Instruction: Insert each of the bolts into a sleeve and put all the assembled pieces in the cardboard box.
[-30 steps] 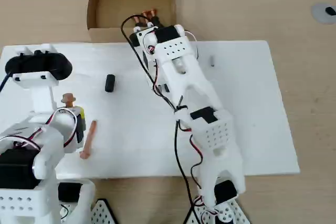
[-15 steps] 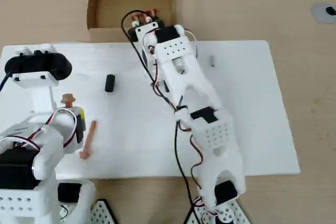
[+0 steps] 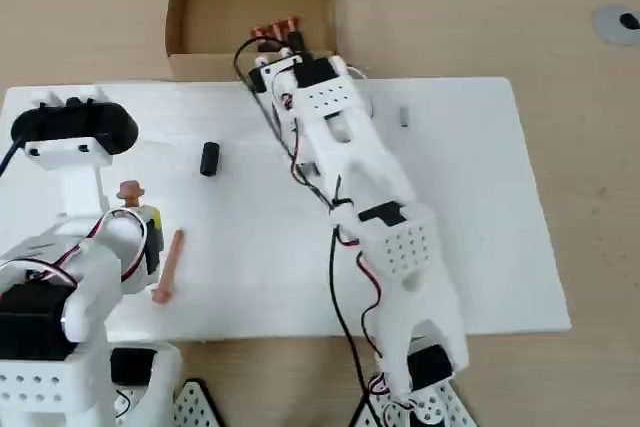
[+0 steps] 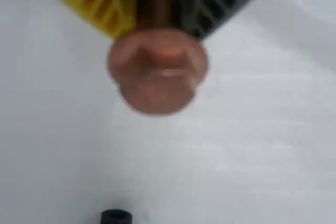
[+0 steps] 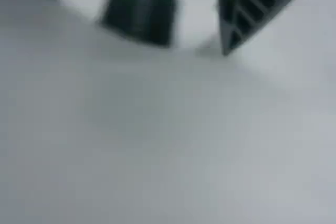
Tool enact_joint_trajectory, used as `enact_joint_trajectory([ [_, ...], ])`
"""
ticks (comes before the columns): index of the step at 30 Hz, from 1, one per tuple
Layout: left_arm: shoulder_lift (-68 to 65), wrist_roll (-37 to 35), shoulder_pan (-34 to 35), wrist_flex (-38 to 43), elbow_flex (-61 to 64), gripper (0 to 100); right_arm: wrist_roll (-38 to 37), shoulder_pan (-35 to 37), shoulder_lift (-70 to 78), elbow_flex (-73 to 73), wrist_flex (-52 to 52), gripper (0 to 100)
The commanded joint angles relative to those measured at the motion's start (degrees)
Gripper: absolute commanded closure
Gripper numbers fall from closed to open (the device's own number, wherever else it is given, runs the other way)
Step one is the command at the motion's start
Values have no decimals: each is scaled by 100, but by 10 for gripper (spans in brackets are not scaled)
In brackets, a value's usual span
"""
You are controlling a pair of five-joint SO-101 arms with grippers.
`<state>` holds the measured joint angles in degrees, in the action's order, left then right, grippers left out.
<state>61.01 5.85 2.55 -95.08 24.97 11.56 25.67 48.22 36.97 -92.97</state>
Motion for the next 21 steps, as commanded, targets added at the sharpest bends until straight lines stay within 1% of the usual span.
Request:
enact_joint_trajectory([
  [1, 66, 9, -53, 0, -26, 995, -9, -31, 198, -22, 18, 979],
  [2, 66, 9, -53, 0, -26, 995, -9, -31, 189, -22, 9, 992],
  [3, 66, 9, -53, 0, -26, 995, -9, -31, 189, -22, -53, 979],
  [6, 66, 9, -53, 0, -26, 995, -9, -22, 180, 224, -334, 989],
  [13, 66, -9, -70, 0, -26, 995, -9, -31, 163, 1420, -941, 988],
  [21, 66, 0, -44, 0, -26, 995, -730, -488, 154, 3090, -949, 988],
])
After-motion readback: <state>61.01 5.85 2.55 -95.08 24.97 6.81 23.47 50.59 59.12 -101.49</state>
